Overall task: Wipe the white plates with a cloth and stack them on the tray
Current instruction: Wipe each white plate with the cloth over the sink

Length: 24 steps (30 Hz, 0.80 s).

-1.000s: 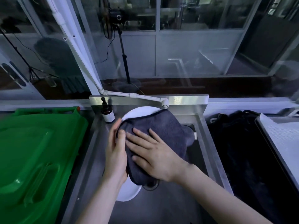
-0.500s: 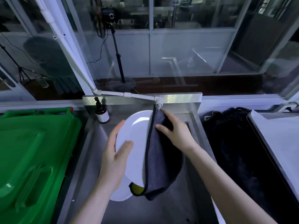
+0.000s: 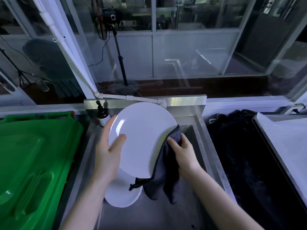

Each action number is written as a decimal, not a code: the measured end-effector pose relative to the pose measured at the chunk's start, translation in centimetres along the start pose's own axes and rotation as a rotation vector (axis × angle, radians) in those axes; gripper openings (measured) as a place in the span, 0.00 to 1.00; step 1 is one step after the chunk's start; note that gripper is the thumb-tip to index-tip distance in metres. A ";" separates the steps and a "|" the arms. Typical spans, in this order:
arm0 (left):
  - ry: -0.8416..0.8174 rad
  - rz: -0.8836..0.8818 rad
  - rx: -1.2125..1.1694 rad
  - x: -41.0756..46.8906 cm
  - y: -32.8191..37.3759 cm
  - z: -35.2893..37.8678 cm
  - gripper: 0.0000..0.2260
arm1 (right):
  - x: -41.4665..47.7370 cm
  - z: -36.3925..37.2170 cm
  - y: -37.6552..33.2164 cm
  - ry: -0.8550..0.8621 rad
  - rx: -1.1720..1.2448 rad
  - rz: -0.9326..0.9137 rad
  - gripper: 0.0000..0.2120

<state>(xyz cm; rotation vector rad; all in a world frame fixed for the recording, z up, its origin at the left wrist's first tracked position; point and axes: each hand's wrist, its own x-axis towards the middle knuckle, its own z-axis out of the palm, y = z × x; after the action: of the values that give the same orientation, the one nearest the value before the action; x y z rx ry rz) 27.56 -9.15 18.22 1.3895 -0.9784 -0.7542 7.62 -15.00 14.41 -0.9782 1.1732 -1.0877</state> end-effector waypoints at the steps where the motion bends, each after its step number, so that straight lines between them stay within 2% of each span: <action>1: -0.062 0.040 0.046 0.5 0.4 -0.7 0.25 | 0.6 -0.5 -1.0 -0.051 -0.062 -0.055 0.04; 3: -0.206 0.116 0.175 1.5 1.5 -2.1 0.25 | 1.7 -1.2 -3.5 -0.214 -0.228 -0.196 0.05; 6: -0.430 0.213 0.371 2.4 2.9 -2.7 0.27 | 3.3 -1.0 -6.3 -0.415 -0.604 -0.371 0.05; 8: -0.433 0.240 0.372 2.2 2.9 -2.1 0.27 | 3.8 -0.3 -6.9 -0.440 -0.704 -0.429 0.09; 11: -0.293 0.203 0.240 1.4 1.9 -1.3 0.27 | 3.5 -0.4 -6.1 -0.375 -0.560 -0.408 0.06; 14: -0.165 0.172 0.159 0.5 0.5 -1.1 0.26 | 1.9 -1.3 -3.3 -0.278 -0.244 -0.225 0.02; 18: 0.053 -0.021 -0.032 0.1 -1.1 -1.0 0.22 | -1.2 -0.8 0.8 -0.237 0.069 -0.008 0.10; 21: -0.045 0.021 0.064 0.5 -0.4 -1.3 0.24 | -0.8 -1.0 0.1 -0.238 0.018 -0.019 0.12; 24: -0.246 0.143 0.198 2.0 1.9 -2.2 0.27 | 0.7 -1.4 -3.3 -0.283 -0.133 -0.165 0.10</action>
<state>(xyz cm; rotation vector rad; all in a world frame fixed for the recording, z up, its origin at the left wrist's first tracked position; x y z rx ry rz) 30.17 -9.84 20.55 1.3997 -1.3613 -0.7469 5.85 -16.38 17.29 -1.3057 0.9551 -0.9702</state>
